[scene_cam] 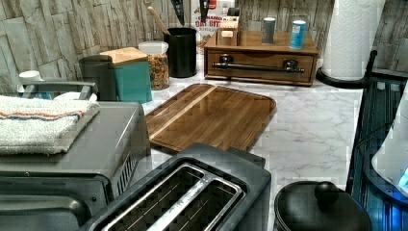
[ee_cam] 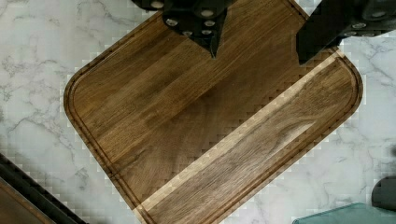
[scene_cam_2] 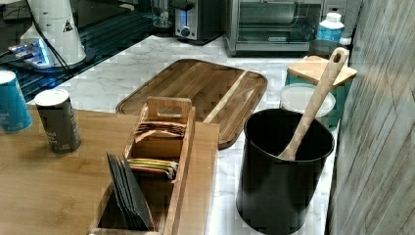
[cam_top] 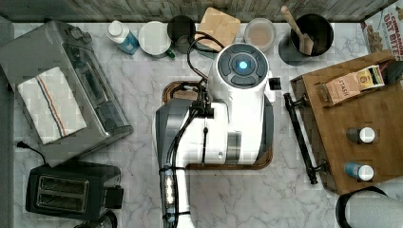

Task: Open the drawer.

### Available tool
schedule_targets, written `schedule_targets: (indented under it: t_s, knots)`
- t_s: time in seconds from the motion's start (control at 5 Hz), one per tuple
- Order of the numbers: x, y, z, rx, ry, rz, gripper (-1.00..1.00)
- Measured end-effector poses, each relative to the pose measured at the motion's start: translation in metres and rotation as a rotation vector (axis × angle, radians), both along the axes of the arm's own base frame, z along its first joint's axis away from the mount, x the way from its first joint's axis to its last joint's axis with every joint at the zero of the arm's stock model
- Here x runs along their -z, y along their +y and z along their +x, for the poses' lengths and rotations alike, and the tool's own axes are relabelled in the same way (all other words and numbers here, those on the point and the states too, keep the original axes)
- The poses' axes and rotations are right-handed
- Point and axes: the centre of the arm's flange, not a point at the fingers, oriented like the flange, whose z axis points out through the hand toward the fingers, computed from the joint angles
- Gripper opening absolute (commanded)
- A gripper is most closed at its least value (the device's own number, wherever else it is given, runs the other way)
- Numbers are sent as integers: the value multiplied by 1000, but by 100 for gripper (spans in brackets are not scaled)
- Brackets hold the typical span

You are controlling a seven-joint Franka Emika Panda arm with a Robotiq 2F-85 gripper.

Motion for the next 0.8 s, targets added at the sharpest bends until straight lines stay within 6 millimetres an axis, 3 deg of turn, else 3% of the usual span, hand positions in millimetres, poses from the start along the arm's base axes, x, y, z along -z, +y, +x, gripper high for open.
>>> schedule_targets:
  t_s: [0.4, 0.6, 0.8]
  knots:
    - [4, -3, 1, 5, -5, 0, 100]
    - [11, 0, -2, -76, -19, 6, 100]
    - [28, -1, -16, -302, 2, 31, 100]
